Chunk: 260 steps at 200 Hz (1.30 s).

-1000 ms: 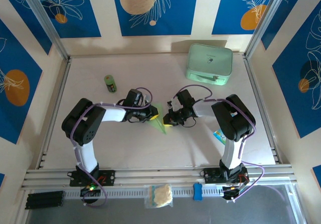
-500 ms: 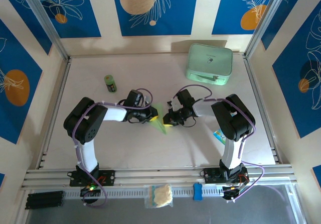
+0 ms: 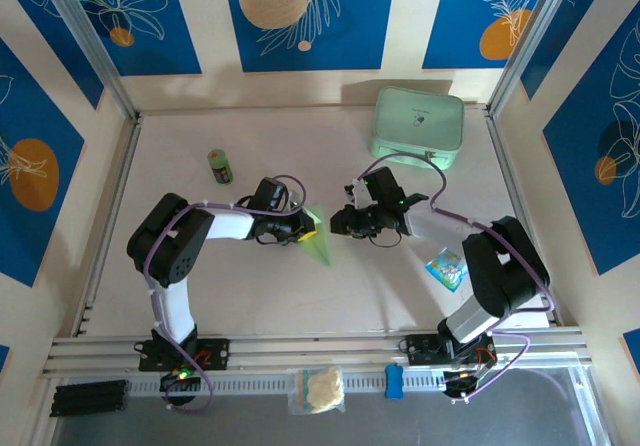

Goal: Fold a paper plane with a square sheet of paper (pick it up from the middle)

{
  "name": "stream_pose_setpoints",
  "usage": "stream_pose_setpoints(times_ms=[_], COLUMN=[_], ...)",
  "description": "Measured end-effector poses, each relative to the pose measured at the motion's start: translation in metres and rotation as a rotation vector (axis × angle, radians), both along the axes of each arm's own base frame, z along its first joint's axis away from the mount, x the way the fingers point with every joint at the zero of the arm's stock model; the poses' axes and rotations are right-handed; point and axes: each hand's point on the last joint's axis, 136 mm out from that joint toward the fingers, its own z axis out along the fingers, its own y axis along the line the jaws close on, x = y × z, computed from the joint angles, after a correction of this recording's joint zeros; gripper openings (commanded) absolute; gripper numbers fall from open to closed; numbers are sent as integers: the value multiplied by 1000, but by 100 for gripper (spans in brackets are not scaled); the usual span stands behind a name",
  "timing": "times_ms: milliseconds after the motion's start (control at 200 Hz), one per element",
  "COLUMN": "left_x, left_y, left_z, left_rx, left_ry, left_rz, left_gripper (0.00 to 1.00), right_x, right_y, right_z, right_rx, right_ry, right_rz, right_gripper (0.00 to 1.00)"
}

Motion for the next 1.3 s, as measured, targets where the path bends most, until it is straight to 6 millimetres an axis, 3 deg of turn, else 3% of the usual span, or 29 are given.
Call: stream_pose_setpoints(times_ms=[290,615,1041,1301], left_x=[0,0,0,0], left_y=[0,0,0,0], left_z=[0,-1,-1,-1], left_rx=[1,2,3,4], left_ry=[2,5,6,8], left_rz=[0,0,0,0], left_gripper=[14,14,14,14], right_x=[-25,-30,-33,-35], right_y=[21,32,32,33], right_z=[-34,-58,-71,-69], right_rx=[-40,-55,-63,-53], right_ry=[100,170,217,224], right_rz=[74,88,83,90], right_gripper=[9,8,8,9])
